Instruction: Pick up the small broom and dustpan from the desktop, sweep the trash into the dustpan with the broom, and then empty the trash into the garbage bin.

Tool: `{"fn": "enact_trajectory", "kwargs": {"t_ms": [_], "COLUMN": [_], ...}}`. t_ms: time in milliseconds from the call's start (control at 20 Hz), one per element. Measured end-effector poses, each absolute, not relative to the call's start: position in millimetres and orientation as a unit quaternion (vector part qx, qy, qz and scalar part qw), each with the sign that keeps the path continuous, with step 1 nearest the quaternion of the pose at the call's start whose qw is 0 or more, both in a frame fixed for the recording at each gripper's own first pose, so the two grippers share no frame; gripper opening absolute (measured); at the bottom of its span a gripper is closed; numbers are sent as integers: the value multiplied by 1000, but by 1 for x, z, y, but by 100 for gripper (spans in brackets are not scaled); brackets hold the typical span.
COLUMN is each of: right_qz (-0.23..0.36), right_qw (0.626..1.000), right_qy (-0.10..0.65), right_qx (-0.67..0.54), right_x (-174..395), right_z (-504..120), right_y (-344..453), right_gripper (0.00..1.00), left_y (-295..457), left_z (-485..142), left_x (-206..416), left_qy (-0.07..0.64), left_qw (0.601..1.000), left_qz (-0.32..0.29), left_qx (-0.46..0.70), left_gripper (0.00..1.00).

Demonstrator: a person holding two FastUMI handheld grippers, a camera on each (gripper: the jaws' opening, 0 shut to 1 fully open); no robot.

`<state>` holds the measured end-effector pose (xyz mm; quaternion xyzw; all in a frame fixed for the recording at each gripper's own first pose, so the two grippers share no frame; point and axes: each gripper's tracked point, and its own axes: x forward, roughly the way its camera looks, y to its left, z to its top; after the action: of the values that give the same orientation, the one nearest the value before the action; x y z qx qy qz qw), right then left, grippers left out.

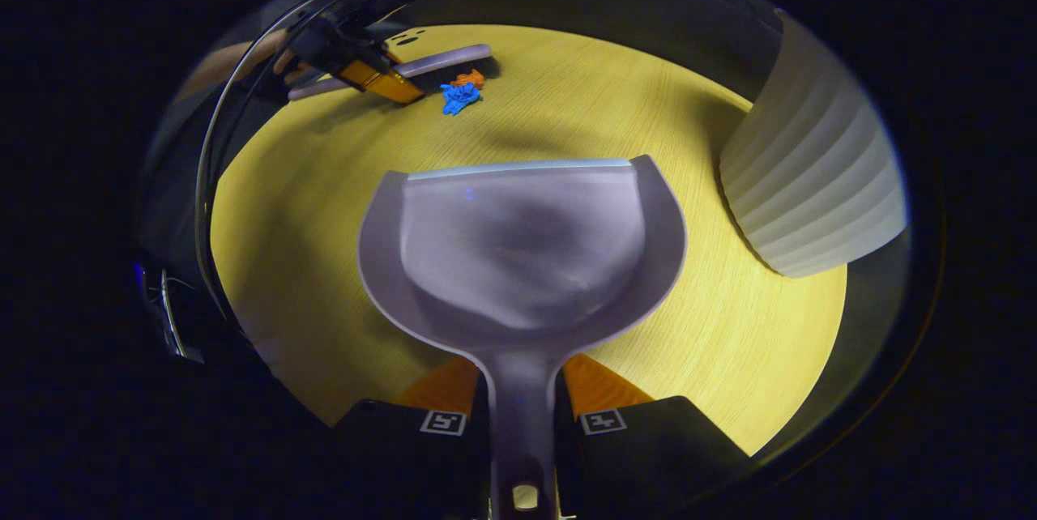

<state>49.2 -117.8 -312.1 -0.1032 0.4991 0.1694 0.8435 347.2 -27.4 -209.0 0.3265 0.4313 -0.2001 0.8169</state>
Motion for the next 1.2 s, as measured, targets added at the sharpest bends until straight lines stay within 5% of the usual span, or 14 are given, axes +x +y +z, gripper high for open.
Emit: {"fn": "enact_trajectory", "kwargs": {"t_ms": [350,650,800,1200], "right_qz": [187,186,180,176], "right_qw": [842,845,850,851], "right_qy": [492,490,485,484], "right_qx": [-113,-109,-101,-102], "right_x": [51,54,54,52], "right_z": [-300,-296,-292,-297], "right_y": [-115,-116,-125,-120], "right_gripper": [40,32,36,36], "left_y": [-90,-148,-165,-169], "left_z": [-232,-246,-252,-242], "left_x": [288,237,207,187], "left_qy": [476,519,536,509], "left_qw": [762,728,718,782], "left_qz": [-304,-352,-368,-328], "left_qx": [315,277,249,148], "left_gripper": [31,32,33,32]}}
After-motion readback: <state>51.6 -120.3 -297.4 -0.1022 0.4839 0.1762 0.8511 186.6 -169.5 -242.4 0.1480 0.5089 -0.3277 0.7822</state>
